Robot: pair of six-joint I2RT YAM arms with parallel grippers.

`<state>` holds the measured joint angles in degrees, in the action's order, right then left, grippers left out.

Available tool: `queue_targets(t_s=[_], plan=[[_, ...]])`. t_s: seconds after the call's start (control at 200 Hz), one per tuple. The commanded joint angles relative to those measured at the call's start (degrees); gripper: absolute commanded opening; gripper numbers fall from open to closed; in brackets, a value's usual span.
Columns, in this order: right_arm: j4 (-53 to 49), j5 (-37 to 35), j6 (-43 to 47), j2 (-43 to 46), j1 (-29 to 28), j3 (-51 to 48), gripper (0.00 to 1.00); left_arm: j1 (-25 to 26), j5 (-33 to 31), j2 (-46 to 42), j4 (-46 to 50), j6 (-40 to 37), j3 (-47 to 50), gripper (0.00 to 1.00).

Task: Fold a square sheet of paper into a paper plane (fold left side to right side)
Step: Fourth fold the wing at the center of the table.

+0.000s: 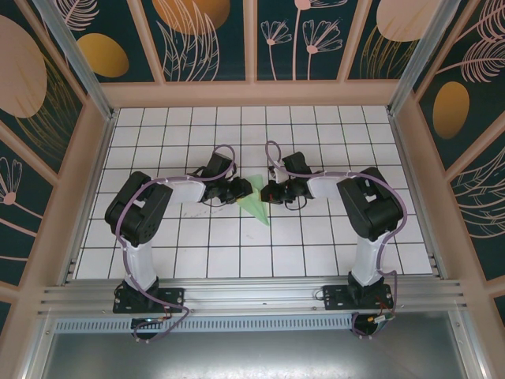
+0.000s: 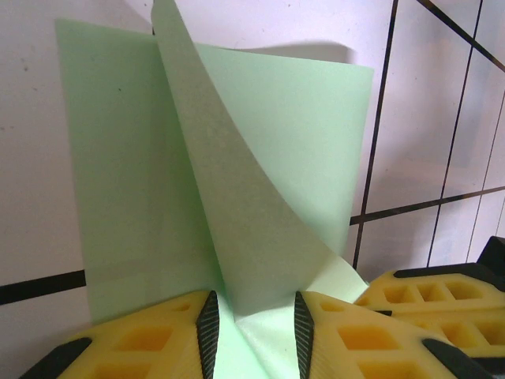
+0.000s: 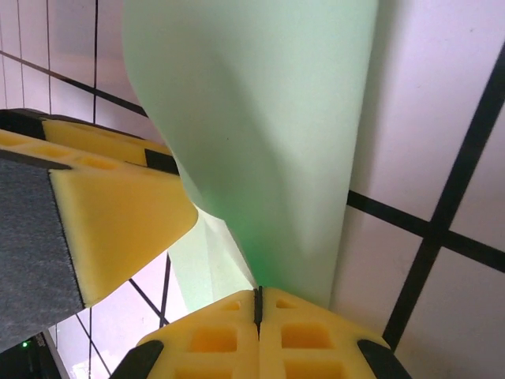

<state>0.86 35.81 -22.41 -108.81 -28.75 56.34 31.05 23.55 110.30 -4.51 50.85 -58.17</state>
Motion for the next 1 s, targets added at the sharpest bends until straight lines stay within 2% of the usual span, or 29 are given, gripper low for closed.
queue_targets(t_s=[0.0,0.801,0.996], plan=[[-2.0,-1.5,1.5,-0.8,0.6,1.9,0.0,0.2,-1.7,1.7,1.9,-0.6,0.9,0.34],[-4.8,-4.3,2.7,-1.8,0.4,1.9,0.0,0.2,-1.8,1.5,1.8,-0.5,1.1,0.34],[-6.7,-5.7,3.5,-3.1,0.1,2.1,0.0,0.2,-2.8,-1.6,2.8,-1.4,0.6,0.37]])
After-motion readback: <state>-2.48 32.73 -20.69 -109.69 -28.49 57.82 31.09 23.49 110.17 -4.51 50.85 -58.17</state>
